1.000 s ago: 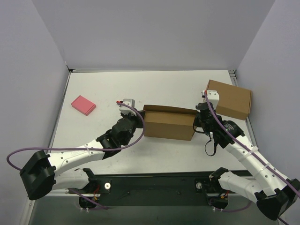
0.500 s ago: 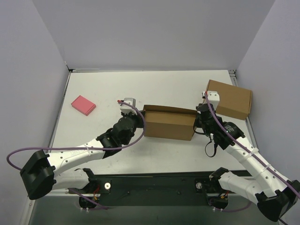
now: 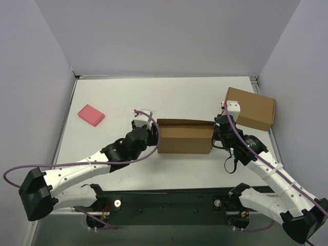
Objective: Fold the paper box
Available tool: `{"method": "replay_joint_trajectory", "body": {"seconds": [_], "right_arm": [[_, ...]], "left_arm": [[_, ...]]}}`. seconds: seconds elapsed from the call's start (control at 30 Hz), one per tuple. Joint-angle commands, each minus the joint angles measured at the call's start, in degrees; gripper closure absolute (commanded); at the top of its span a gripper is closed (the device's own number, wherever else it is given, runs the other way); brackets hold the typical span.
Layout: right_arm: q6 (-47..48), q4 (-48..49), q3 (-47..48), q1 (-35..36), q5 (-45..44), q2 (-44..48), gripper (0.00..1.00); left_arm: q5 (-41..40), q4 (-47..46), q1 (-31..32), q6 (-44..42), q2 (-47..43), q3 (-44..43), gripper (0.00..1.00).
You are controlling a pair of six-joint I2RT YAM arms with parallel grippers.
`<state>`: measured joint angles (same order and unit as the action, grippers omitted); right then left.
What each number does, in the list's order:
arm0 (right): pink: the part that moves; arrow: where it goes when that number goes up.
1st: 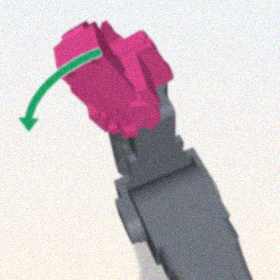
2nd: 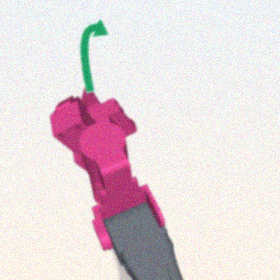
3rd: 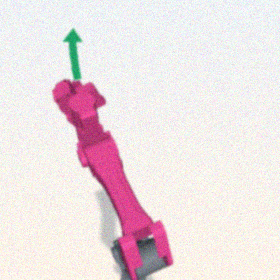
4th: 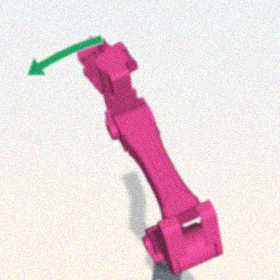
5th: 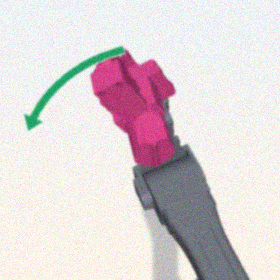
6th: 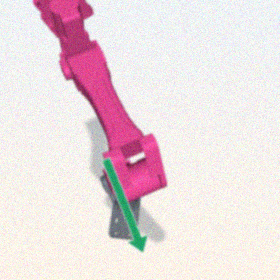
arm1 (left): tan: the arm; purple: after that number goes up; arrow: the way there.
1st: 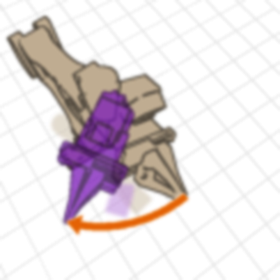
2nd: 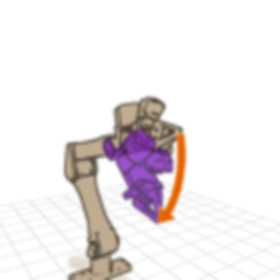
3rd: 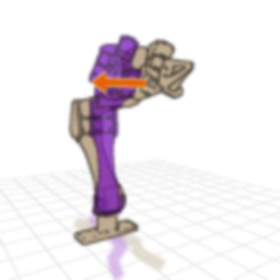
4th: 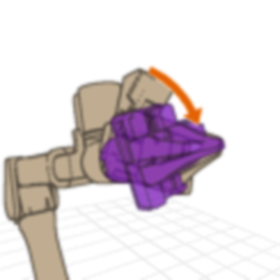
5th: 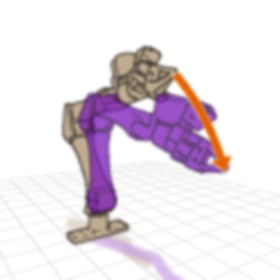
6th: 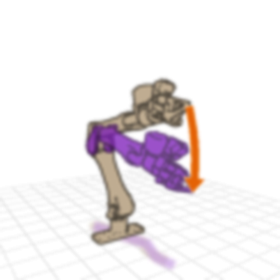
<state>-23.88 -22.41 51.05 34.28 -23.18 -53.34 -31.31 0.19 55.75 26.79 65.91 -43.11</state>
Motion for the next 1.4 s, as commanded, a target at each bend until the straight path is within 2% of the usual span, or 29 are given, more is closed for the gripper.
{"method": "replay_joint_trajectory", "body": {"seconds": [0.0,0.13,0.3,0.5,0.7,0.9,1.17,1.37], "right_arm": [[-0.91,-3.78,-0.86,1.31,4.55,-0.89,1.0],[-0.91,-3.87,-0.51,1.49,4.63,-0.89,1.0],[-0.82,-4.13,-0.25,1.58,4.37,-0.97,1.0],[-1.17,-4.22,-0.07,1.84,3.67,-1.06,1.0],[-1.61,-4.22,-0.16,2.19,3.32,-1.33,1.0],[-1.96,-4.22,-0.07,2.19,3.4,-1.5,1.0],[-2.05,-4.22,-0.33,2.37,3.05,-1.24,1.0],[-1.87,-4.22,-0.33,2.37,2.96,-1.24,1.0]], "left_arm": [[9.07,16.24,0.68,-2.44,-0.34,-1.44,0.33],[13.37,17.13,-1.78,-3.14,-3.59,-3.29,0.26],[21.36,17.74,-5.91,-2.36,-6.32,-5.31,0.23],[26.12,17.39,-8.46,-1.3,-7.99,-8.38,0.22],[25.6,18.27,-8.64,-1.21,-8.43,-10.15,0.2],[18.22,20.21,-9.86,-5.42,-8.34,-11.81,0.19],[19.88,18.54,-10.66,-8.94,-4.74,-15.42,0.39],[19.97,18.62,-10.75,-10.0,-2.02,-16.48,0.44]]}}
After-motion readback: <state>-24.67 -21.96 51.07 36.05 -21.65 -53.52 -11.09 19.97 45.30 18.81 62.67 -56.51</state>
